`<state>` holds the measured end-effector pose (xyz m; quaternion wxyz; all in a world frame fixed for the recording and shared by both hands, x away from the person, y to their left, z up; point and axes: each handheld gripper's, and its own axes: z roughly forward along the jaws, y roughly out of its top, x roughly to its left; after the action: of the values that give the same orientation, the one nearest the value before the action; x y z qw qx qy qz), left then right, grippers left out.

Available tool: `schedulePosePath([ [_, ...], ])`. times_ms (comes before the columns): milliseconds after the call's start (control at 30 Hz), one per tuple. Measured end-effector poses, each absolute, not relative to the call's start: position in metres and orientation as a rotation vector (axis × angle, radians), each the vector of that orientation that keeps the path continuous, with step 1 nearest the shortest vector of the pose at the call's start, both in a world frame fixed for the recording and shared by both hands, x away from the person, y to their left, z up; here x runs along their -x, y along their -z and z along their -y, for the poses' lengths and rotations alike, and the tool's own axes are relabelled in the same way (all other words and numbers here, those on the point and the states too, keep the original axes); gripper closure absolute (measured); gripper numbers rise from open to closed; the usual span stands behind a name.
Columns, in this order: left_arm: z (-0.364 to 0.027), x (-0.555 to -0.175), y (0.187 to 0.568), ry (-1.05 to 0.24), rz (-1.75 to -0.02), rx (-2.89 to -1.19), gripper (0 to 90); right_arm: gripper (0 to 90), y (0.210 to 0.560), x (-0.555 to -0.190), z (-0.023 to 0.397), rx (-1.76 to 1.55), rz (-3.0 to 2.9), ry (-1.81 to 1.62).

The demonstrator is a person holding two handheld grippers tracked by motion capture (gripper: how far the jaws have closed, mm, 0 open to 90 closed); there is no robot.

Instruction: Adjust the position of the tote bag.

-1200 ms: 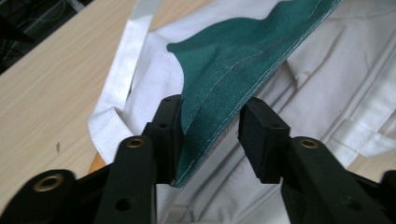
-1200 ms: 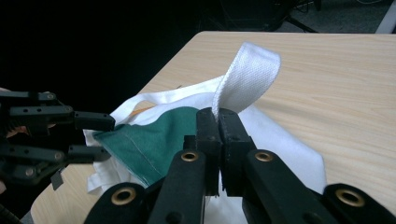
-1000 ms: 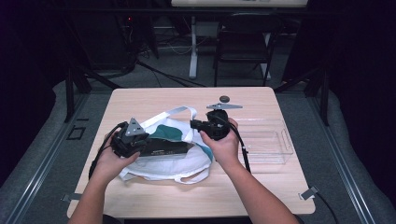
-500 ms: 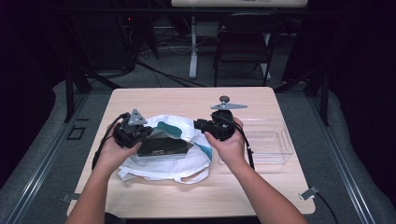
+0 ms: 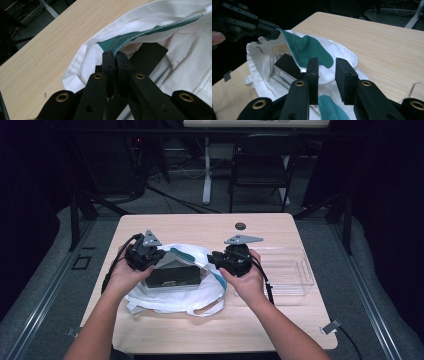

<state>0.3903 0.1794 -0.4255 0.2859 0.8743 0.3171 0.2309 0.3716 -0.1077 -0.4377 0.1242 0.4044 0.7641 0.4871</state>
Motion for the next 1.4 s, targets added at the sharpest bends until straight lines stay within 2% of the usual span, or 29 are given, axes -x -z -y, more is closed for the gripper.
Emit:
schedulePosePath([
  [300,-0.178,-0.401,0.427,-0.62,-0.867,-2.335,87.7,69.6,0.443,-0.373,0.1,-1.131,-2.247,-1.383],
  [633,-0.179,-0.405,0.428,-0.607,-0.875,-2.322,87.7,61.8,0.453,-0.378,0.085,-1.105,-2.268,-1.372],
  [933,-0.18,-0.406,0.428,-0.601,-0.875,-2.318,87.7,59.8,0.462,-0.381,0.075,-1.104,-2.272,-1.331],
  [1200,-0.178,-0.405,0.428,-0.602,-0.876,-2.311,87.6,62.9,0.469,-0.381,0.066,-1.078,-2.273,-1.27],
  [1267,-0.178,-0.405,0.429,-0.601,-0.873,-2.312,87.6,68.8,0.469,-0.38,0.065,-1.077,-2.268,-1.258],
  [1400,-0.178,-0.405,0.43,-0.592,-0.872,-2.312,87.4,75.2,0.469,-0.38,0.065,-1.07,-2.287,-1.25],
])
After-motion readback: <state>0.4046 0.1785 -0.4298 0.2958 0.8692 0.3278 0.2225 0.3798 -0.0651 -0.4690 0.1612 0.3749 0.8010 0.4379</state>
